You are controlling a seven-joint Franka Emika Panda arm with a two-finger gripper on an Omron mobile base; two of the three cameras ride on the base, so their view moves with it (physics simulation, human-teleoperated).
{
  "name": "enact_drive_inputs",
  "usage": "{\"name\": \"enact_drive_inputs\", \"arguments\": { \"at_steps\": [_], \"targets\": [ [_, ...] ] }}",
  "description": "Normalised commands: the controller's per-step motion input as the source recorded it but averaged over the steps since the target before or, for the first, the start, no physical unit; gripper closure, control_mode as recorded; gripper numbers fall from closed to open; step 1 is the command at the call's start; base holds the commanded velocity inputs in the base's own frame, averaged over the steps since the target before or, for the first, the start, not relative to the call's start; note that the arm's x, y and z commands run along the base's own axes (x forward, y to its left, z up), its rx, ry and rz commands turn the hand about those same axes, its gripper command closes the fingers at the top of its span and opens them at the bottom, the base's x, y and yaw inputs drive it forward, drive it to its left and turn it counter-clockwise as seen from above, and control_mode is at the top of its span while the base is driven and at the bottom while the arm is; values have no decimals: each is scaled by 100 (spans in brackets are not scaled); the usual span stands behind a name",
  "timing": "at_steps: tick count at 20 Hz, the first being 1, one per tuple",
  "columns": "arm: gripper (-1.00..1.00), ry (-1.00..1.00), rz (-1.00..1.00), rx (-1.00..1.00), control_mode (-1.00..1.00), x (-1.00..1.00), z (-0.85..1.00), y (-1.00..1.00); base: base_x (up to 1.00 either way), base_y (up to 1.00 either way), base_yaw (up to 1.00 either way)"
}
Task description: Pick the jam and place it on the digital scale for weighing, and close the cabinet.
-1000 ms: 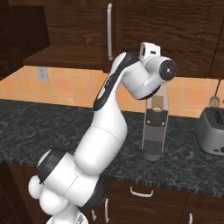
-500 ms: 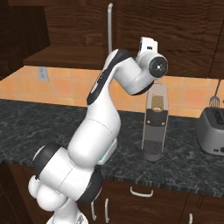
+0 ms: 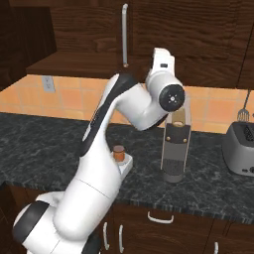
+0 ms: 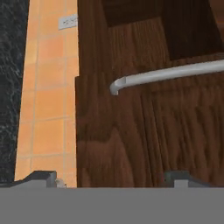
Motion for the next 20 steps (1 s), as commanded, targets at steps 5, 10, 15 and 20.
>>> {"name": "enact_drive_inputs", "arguments": {
  "at_steps": [5, 10, 15, 20],
  "targets": [
    [-100, -28, 0, -7, -100, -100, -25, 33, 0, 0, 0],
    [-100, -39, 0, -6, -100, -84, -34, 67, 0, 0, 0],
    [-100, -37, -5, -4, -100, -56, -33, 100, 0, 0, 0],
    [-100, -10, -7, 0, -100, -100, 29, 59, 0, 0, 0]
  ]
}}
